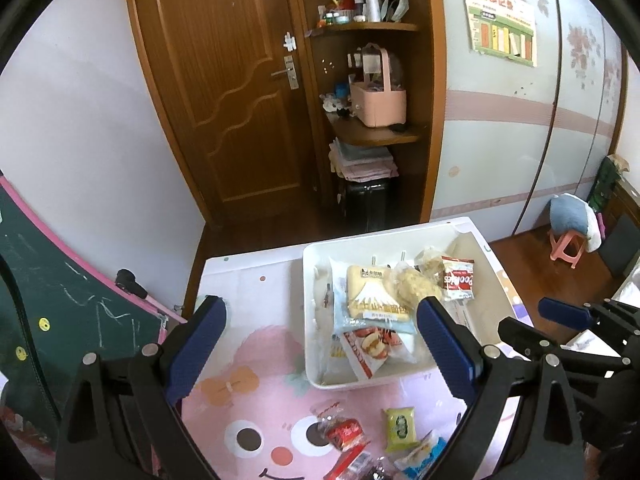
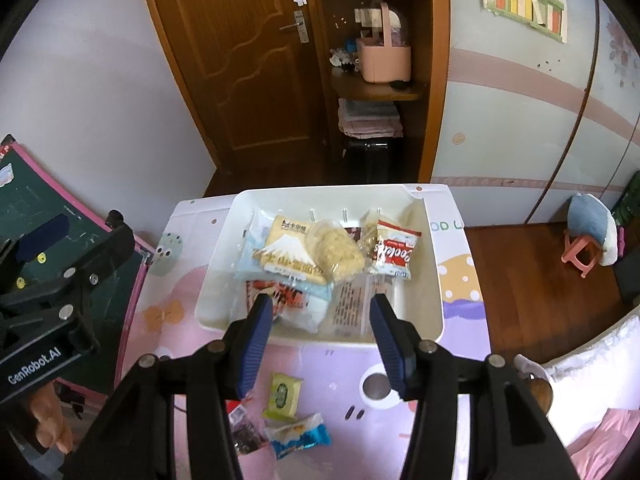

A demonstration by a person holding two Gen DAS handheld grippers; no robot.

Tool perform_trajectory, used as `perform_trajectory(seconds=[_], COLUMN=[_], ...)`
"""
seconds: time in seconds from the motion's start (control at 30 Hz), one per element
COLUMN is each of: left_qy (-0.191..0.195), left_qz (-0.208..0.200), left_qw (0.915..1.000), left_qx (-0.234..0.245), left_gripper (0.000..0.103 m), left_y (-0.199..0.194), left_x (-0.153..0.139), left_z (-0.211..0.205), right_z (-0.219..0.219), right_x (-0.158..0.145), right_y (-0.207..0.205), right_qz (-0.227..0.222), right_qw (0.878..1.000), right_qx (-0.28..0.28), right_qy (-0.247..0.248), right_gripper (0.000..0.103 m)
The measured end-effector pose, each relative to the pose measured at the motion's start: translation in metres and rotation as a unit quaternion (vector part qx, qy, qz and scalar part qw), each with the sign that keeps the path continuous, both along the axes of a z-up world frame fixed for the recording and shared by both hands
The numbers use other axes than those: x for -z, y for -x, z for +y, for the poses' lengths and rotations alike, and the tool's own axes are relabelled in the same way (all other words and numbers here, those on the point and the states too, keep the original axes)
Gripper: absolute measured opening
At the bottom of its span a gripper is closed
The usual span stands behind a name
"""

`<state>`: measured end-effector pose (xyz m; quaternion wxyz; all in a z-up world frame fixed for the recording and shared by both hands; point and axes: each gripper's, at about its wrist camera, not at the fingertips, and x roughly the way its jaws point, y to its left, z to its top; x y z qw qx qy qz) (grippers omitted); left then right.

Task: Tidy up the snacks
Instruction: 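Withdraw both open tools from the tray toward the remaining snacks, then grasp the red-lidded seaweed jar with the left tool while the right tool grasps the blue wafer packet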

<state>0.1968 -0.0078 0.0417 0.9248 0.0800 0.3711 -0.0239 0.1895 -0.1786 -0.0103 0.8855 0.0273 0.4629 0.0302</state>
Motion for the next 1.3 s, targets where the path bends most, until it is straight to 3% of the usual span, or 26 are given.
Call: perform_trajectory(seconds=[0.33, 0.63, 0.93, 1.3], left_qy=[0.001, 0.004, 0.021, 0.036], left_qz=[0.001, 0.034, 0.11, 0.211], left_qw=[1.0, 0.9994, 0.9936, 0.9761], left_qx=[0.003, -0.002, -0.011, -0.037], left_gripper=[0.096, 0.096, 0.096, 0.096], left_y=[0.04, 0.057, 0.071, 0.087], left_x=[0.002, 0.036, 0.106, 0.203], left_z=[0.018, 0.032, 0.044, 0.047], right_z=[0.014, 0.019, 0.01, -0.001], right_x=[0.001, 0.028, 0.088, 0.176], right_y=[0.043, 0.067, 0.082, 0.092], right_qz=[0.0, 0.028, 0.1, 0.21], right_qw=[1.0, 0.999, 0.992, 0.957], right_qx=[0.003, 0.012, 0.054, 0.138], right_qy=[-0.011, -0.022, -0.061, -0.145], right_gripper=[0.051, 0.051, 0.051, 0.051])
